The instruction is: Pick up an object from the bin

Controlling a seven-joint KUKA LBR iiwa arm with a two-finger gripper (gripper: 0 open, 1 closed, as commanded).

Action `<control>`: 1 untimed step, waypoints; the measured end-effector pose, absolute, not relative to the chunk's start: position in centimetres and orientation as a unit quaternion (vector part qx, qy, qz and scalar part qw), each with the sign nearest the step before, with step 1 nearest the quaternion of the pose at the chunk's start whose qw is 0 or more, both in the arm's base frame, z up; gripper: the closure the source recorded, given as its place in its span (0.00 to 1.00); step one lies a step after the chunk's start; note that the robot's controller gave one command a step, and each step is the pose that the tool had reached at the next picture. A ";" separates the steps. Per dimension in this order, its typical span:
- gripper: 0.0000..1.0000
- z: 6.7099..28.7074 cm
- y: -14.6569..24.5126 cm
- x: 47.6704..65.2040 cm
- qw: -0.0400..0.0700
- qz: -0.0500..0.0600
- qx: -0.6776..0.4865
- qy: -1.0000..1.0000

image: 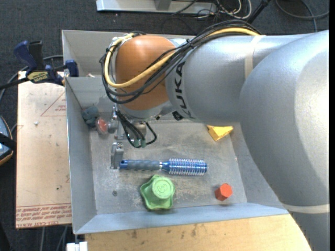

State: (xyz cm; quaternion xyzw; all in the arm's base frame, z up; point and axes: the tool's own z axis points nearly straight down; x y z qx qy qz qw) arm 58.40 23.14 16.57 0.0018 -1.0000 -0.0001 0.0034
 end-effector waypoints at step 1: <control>0.00 7.2 14.4 58.3 -0.002 -0.004 0.003 -1.000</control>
Offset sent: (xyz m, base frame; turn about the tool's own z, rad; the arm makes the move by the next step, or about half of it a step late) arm -0.0031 -0.0875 -0.0957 -0.0098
